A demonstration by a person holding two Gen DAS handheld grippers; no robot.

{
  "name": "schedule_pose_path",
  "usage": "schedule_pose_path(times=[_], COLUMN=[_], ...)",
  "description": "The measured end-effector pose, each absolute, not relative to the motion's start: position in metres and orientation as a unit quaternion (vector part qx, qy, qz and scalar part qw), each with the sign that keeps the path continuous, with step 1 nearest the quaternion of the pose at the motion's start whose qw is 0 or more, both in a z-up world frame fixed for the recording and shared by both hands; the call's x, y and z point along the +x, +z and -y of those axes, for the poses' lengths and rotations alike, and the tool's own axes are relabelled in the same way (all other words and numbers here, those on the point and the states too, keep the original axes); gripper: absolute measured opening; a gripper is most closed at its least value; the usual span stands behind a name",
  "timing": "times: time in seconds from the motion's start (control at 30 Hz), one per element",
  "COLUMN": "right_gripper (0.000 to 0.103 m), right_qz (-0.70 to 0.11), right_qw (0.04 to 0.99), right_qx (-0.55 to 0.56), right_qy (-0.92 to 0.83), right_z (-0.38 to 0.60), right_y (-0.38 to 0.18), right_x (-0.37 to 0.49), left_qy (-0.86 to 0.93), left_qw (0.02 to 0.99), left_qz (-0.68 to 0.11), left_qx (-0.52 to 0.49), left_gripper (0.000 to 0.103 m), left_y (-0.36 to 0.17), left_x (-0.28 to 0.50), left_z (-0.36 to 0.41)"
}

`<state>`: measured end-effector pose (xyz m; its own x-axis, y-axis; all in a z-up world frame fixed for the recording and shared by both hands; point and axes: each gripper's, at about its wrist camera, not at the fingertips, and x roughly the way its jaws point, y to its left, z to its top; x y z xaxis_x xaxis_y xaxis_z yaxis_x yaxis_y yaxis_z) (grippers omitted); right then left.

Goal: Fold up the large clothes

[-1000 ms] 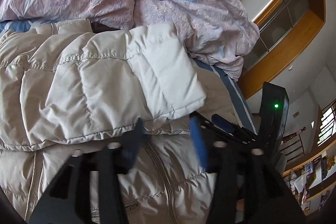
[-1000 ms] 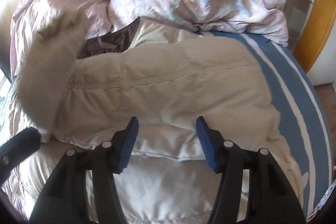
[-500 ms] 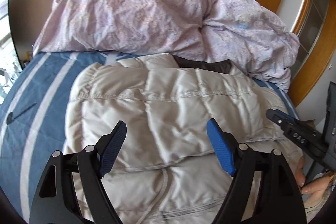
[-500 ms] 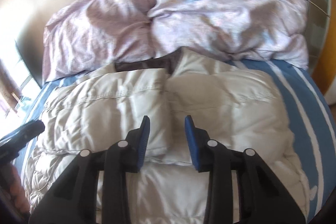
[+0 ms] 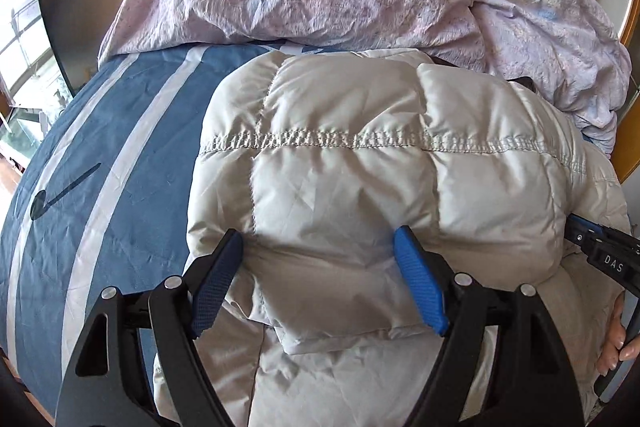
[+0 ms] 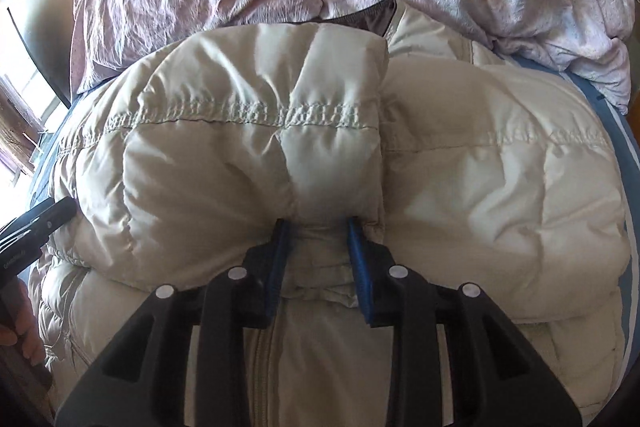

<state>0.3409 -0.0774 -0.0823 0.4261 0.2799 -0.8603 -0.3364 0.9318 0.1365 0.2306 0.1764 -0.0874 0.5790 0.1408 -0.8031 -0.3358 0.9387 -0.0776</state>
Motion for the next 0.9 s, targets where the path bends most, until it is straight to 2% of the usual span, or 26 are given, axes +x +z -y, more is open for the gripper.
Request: schedule_pose_path(times=[0.27, 0.33, 0.37, 0.4, 0.47, 0.67, 0.9], right_gripper=[0.031, 0.035, 0.041, 0.059, 0.082, 0.084, 0.084], right_qz=[-0.526, -0.529, -0.53, -0.529, -0.526, -0.518, -0.522], right_qw=[0.832, 0.826, 0.823, 0.82, 0.816, 0.815, 0.816], right_qx=[-0.005, 0.011, 0.025, 0.043, 0.073, 0.094, 0.16], right_qy=[0.176, 0.193, 0.204, 0.215, 0.228, 0.241, 0.192], right_z=[0.078, 0.086, 0.093, 0.101, 0.12, 0.192, 0.313], right_y=[-0.089, -0.084, -0.081, -0.076, -0.066, -0.043, -0.047], right_x=[0.353, 0.352, 0.35, 0.347, 0.337, 0.294, 0.25], left_qy=[0.141, 0.124, 0.113, 0.101, 0.086, 0.041, 0.006], left_qw=[0.871, 0.876, 0.878, 0.881, 0.885, 0.88, 0.874], left_qz=[-0.453, -0.446, -0.441, -0.436, -0.428, -0.429, -0.431], left_qx=[-0.125, -0.138, -0.144, -0.151, -0.163, -0.199, -0.223], left_gripper=[0.08, 0.08, 0.081, 0.082, 0.086, 0.087, 0.087], left_y=[-0.093, -0.086, -0.081, -0.076, -0.067, -0.062, -0.067], left_x=[0.234, 0.222, 0.215, 0.206, 0.189, 0.129, 0.069], left_z=[-0.181, -0.182, -0.184, -0.186, -0.191, -0.219, -0.245])
